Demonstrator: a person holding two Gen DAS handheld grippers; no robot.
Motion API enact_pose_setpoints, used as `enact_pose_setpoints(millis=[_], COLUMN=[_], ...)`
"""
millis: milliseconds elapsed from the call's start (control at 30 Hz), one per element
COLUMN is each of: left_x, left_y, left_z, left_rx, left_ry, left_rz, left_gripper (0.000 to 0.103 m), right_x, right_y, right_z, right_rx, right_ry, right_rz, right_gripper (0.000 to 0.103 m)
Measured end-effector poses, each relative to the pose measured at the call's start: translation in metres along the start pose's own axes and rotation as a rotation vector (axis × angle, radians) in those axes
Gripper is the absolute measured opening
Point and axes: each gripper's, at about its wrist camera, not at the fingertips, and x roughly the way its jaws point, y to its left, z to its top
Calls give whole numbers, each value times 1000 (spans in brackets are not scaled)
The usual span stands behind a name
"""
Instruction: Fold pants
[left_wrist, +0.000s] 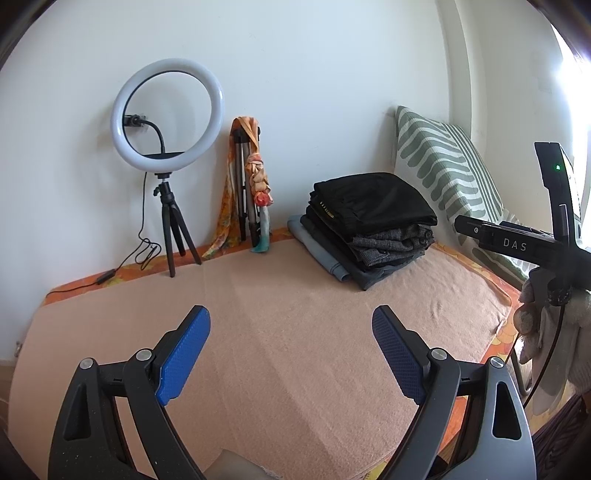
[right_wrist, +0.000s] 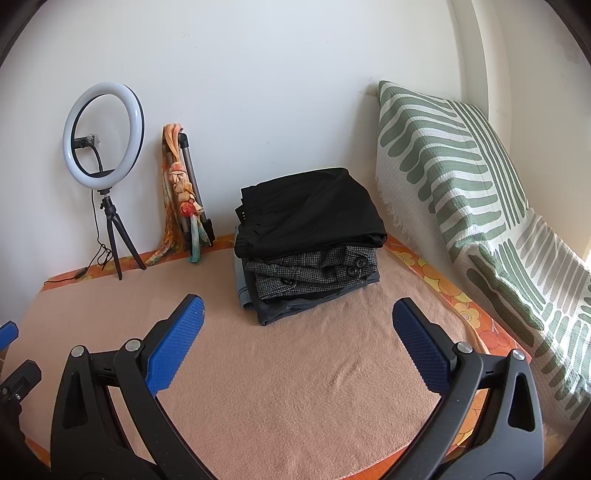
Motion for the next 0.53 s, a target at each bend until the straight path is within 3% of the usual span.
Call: enact_pose_setpoints(millis=[533], left_x=[-1], left_y=[2], left_z=[-2], left_rx=[-9], left_ry=[1], left_rz=[7], left_gripper=[90], right_x=[0], right_y=[0], right_z=[1], right_rx=[0], right_ry=[1], right_rz=[0], right_gripper=[103])
